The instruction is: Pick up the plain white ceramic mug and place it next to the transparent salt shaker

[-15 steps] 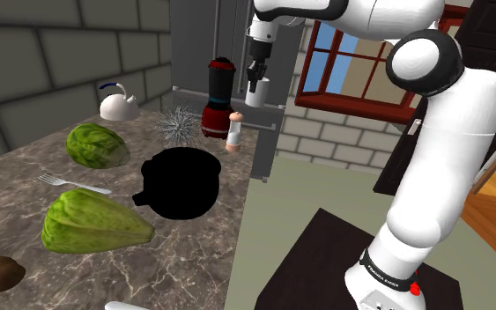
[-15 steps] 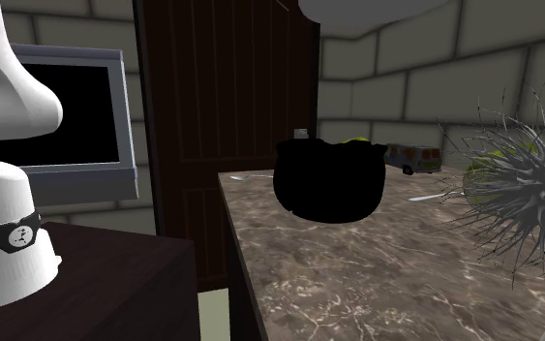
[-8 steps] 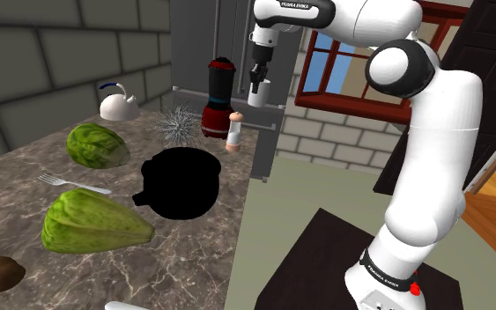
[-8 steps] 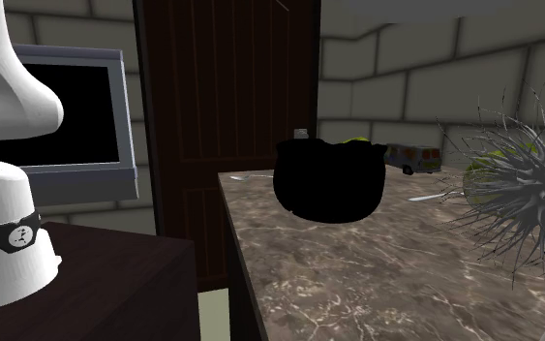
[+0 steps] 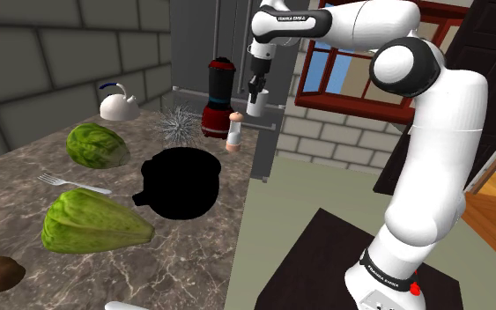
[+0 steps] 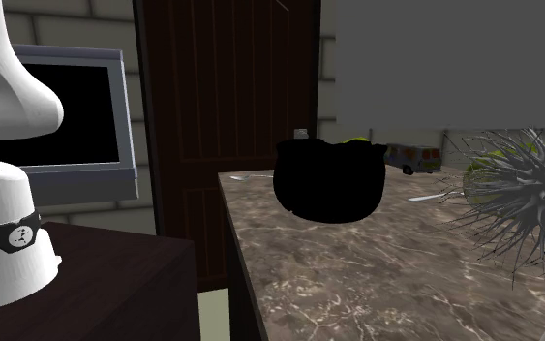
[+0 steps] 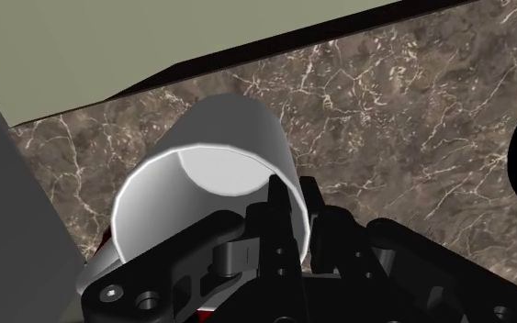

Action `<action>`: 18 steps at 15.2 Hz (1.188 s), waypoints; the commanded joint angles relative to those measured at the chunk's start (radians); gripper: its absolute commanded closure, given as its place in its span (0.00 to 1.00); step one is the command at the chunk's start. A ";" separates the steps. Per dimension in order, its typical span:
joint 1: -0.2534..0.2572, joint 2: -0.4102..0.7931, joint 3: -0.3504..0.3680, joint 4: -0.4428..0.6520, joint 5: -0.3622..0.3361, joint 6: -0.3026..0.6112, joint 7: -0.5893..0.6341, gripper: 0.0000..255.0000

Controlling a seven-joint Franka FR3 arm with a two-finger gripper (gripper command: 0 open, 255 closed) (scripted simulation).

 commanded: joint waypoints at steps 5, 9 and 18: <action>-0.001 -0.010 0.000 -0.097 0.000 0.087 0.000 1.00; -0.001 -0.010 0.000 -0.151 0.000 0.141 0.000 1.00; -0.002 0.004 -0.001 -0.253 -0.001 0.257 0.000 1.00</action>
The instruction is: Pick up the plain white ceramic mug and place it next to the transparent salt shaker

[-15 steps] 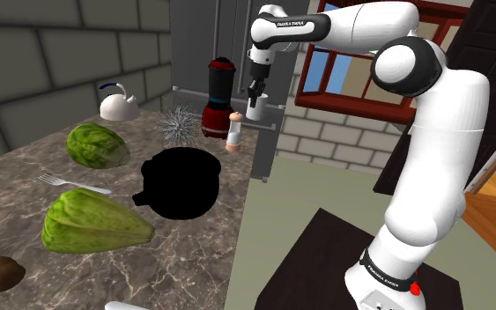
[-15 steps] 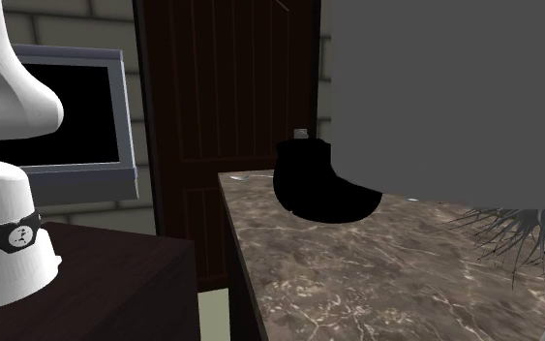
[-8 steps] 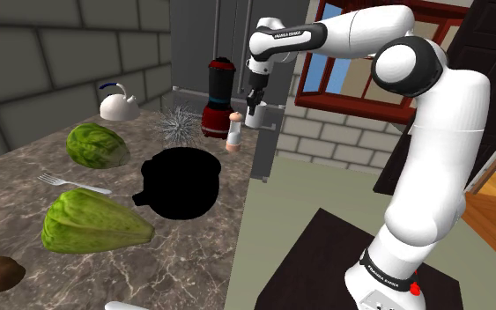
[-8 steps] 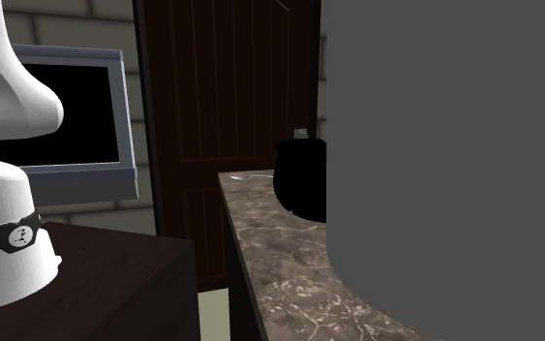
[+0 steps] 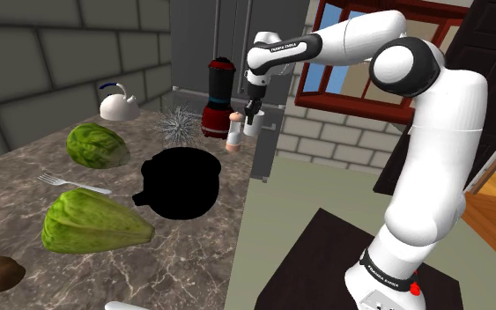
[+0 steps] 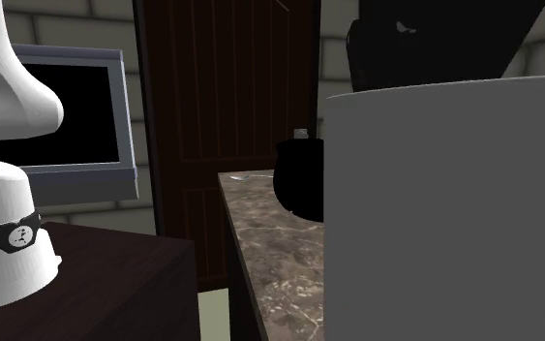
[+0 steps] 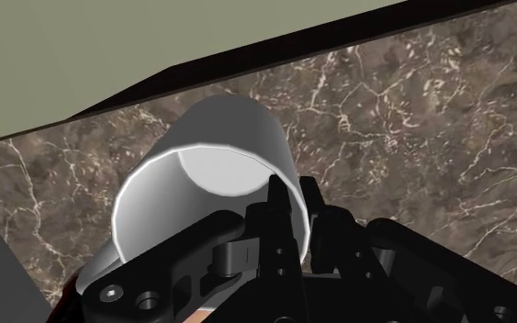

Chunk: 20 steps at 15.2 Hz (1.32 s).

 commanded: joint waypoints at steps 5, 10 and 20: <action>0.000 0.017 -0.001 -0.059 -0.001 0.077 0.000 1.00; 0.000 0.037 -0.001 -0.099 -0.003 0.137 0.001 1.00; 0.001 0.075 -0.002 -0.147 -0.006 0.223 0.003 1.00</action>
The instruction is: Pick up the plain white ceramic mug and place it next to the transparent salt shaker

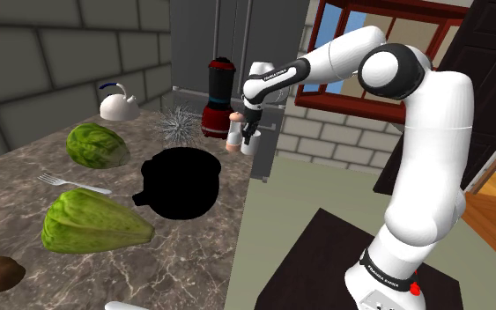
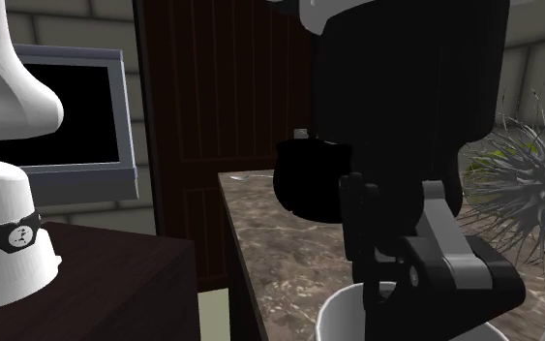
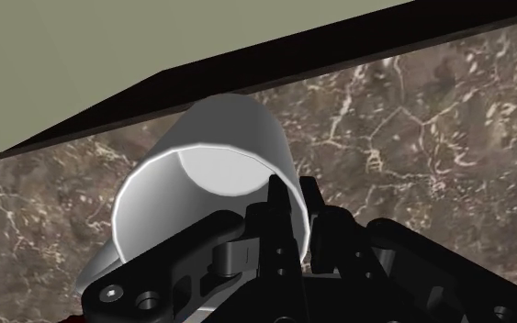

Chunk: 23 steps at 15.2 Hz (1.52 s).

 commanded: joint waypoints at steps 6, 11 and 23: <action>0.000 0.000 0.000 -0.001 0.000 0.002 0.000 0.00; 0.000 0.000 0.000 -0.001 0.000 0.002 0.000 0.00; -0.001 -0.053 0.002 0.053 0.004 -0.105 -0.002 0.00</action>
